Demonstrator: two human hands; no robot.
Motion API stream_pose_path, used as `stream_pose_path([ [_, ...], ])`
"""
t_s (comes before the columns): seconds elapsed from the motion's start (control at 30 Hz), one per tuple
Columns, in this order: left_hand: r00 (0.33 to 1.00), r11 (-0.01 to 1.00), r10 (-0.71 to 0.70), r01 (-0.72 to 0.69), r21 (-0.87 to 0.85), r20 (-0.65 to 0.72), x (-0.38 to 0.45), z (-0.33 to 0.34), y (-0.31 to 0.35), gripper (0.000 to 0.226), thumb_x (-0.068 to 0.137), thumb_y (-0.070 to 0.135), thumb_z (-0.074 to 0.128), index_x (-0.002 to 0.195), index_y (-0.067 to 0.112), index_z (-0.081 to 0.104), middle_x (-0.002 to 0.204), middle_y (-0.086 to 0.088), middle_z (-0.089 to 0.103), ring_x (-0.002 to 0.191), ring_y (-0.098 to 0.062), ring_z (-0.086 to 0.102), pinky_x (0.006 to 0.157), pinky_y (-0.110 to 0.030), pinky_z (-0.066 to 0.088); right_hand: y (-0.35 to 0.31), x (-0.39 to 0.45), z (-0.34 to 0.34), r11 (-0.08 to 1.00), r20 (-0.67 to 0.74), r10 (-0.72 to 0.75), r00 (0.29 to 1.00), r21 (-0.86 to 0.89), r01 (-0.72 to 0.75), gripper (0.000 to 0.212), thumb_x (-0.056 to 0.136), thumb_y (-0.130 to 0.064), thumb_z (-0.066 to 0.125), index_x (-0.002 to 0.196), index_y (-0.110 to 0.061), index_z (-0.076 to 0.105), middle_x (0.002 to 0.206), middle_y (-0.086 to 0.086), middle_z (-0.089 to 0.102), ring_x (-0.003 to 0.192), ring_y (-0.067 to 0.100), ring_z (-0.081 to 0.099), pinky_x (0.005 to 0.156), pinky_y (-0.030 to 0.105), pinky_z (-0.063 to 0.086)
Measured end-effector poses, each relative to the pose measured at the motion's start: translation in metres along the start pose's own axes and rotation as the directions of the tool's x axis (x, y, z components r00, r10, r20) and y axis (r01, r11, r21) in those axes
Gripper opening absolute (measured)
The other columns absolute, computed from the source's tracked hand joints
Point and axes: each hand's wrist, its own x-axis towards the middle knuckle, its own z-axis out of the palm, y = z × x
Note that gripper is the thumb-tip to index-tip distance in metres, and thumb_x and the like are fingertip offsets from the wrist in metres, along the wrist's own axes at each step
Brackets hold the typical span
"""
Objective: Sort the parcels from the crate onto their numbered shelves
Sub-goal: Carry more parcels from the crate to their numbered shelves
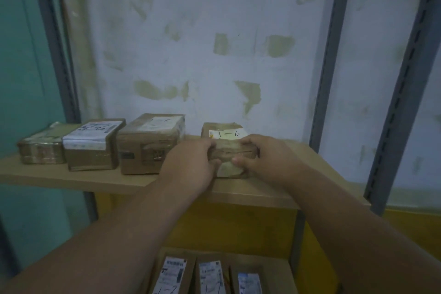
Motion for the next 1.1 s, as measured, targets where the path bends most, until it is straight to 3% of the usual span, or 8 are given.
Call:
stream_pose_path([
  [0.07,0.999,1.000,-0.010,0.010,0.011,-0.049,-0.009,-0.002,0.000,0.042,0.089,0.042,0.065,0.128,0.031,0.056,0.118,0.003,0.061,0.106,-0.020,0.058,0.080,-0.031,0.045,-0.003,-0.003,-0.005,0.994,-0.074,-0.065,0.995,-0.090,0.058,0.062,0.083,-0.053,0.073,0.137,-0.031,0.053,0.129,-0.008,0.055,0.117,0.010,0.054,0.087,0.021,0.038],
  [0.2,0.992,1.000,0.021,-0.022,-0.004,-0.122,-0.037,-0.015,-0.018,0.045,0.089,0.046,0.064,0.131,0.035,0.052,0.122,0.009,0.050,0.110,-0.014,0.053,0.087,-0.028,0.047,-0.030,-0.011,-0.003,0.973,-0.196,-0.225,0.955,-0.102,0.208,0.059,0.084,-0.051,0.073,0.134,-0.027,0.055,0.128,-0.008,0.052,0.120,0.009,0.049,0.093,0.020,0.035],
  [0.33,0.983,0.999,0.006,0.000,0.035,-0.185,-0.073,-0.047,-0.069,0.043,0.087,0.046,0.066,0.127,0.038,0.055,0.122,0.015,0.052,0.112,-0.009,0.053,0.090,-0.025,0.046,-0.094,-0.021,0.023,0.912,-0.183,-0.406,0.895,-0.135,0.387,0.058,0.086,-0.052,0.069,0.135,-0.026,0.054,0.132,-0.007,0.050,0.125,0.010,0.047,0.107,0.028,0.039],
  [0.43,0.971,0.993,-0.094,0.106,0.046,-0.219,-0.109,-0.079,-0.130,0.043,0.084,0.045,0.070,0.124,0.038,0.057,0.120,0.013,0.053,0.108,-0.012,0.057,0.088,-0.033,0.050,-0.159,-0.029,0.056,0.857,-0.161,-0.515,0.842,-0.120,0.501,0.057,0.089,-0.054,0.064,0.139,-0.031,0.049,0.136,-0.013,0.045,0.125,0.006,0.043,0.102,0.021,0.036],
  [0.53,0.936,0.970,-0.189,0.225,0.092,-0.297,-0.154,-0.120,-0.206,0.043,0.079,0.038,0.077,0.119,0.032,0.062,0.113,0.008,0.059,0.102,-0.018,0.062,0.086,-0.035,0.051,-0.234,-0.036,0.103,0.790,-0.130,-0.612,0.780,-0.057,0.611,0.056,0.089,-0.053,0.065,0.139,-0.033,0.049,0.135,-0.014,0.046,0.122,0.004,0.042,0.101,0.020,0.037],
  [0.67,0.897,0.910,-0.289,0.366,0.196,-0.334,-0.218,-0.187,-0.305,0.042,0.076,0.035,0.081,0.114,0.025,0.065,0.103,0.003,0.061,0.094,-0.020,0.063,0.082,-0.029,0.048,-0.342,-0.045,0.191,0.694,-0.189,-0.690,0.699,0.105,0.713,0.055,0.085,-0.048,0.067,0.132,-0.021,0.057,0.128,-0.002,0.053,0.118,0.015,0.051,0.099,0.026,0.041],
  [0.93,0.794,0.734,-0.485,0.598,0.324,-0.367,-0.319,-0.315,-0.462,0.044,0.078,0.040,0.072,0.119,0.030,0.060,0.112,0.001,0.059,0.102,-0.023,0.055,0.083,-0.036,0.048,-0.546,-0.066,0.351,0.557,-0.134,-0.781,0.609,0.291,0.778,0.056,0.084,-0.043,0.070,0.132,-0.018,0.056,0.128,0.005,0.054,0.118,0.026,0.053,0.099,0.043,0.048],
  [1.1,0.700,0.633,-0.564,0.707,0.315,-0.439,-0.339,-0.341,-0.564,0.049,0.082,0.044,0.071,0.127,0.034,0.055,0.119,0.005,0.058,0.107,-0.017,0.054,0.085,-0.029,0.046,-0.630,-0.052,0.439,0.497,-0.078,-0.834,0.546,0.324,0.805,0.058,0.086,-0.045,0.069,0.136,-0.023,0.052,0.131,0.000,0.051,0.121,0.021,0.050,0.100,0.042,0.048],
])
